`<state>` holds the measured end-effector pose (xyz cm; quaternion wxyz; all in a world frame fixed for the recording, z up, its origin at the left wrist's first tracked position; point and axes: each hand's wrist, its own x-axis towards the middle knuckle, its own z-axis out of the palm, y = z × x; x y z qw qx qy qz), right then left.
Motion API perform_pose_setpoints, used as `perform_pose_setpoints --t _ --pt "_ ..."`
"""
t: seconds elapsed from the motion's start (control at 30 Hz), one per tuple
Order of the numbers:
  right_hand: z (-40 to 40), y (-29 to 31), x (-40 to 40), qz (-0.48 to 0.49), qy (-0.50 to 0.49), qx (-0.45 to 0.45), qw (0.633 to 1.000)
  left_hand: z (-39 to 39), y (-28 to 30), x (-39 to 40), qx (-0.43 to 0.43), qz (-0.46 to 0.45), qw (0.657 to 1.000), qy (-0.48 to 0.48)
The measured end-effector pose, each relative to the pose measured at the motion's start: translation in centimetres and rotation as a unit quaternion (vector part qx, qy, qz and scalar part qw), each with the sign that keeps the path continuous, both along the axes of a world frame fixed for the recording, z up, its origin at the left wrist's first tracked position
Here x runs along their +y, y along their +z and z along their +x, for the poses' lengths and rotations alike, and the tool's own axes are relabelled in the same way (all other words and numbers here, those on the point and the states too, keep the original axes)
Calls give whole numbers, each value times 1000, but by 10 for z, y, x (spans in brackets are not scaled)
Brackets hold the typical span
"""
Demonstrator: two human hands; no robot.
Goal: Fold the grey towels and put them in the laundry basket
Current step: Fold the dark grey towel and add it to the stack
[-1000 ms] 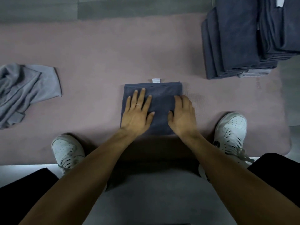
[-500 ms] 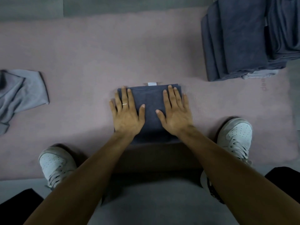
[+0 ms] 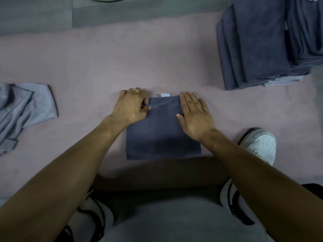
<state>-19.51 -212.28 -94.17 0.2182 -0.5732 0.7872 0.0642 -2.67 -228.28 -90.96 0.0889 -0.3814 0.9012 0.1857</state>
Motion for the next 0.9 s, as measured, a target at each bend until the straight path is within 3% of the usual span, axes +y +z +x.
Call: perform_pose_setpoints --t 0.2,0.27,0.37,0.43,0.53,0.8,0.9 --pt "1 -1 1 -8 -1 9 1000 14 -3 -2 51 -4 998 30" --pt "1 -1 3 -15 -2 9 1000 17 -3 0 32 -35 999 5" --pt "5 -4 14 -41 -59 -21 997 10 -3 17 83 -77 992 -49" --pt "13 -6 31 -70 -117 -42 990 -4 -6 31 100 -39 990 -92" --pt "25 -9 61 -99 -156 -54 981 -41 -17 45 52 42 989 -131" --pt "21 -6 93 -42 -135 -66 988 -117 -3 44 -89 162 981 -59" --pt "17 -2 95 -33 -129 -85 988 -105 7 48 -64 160 981 -92"
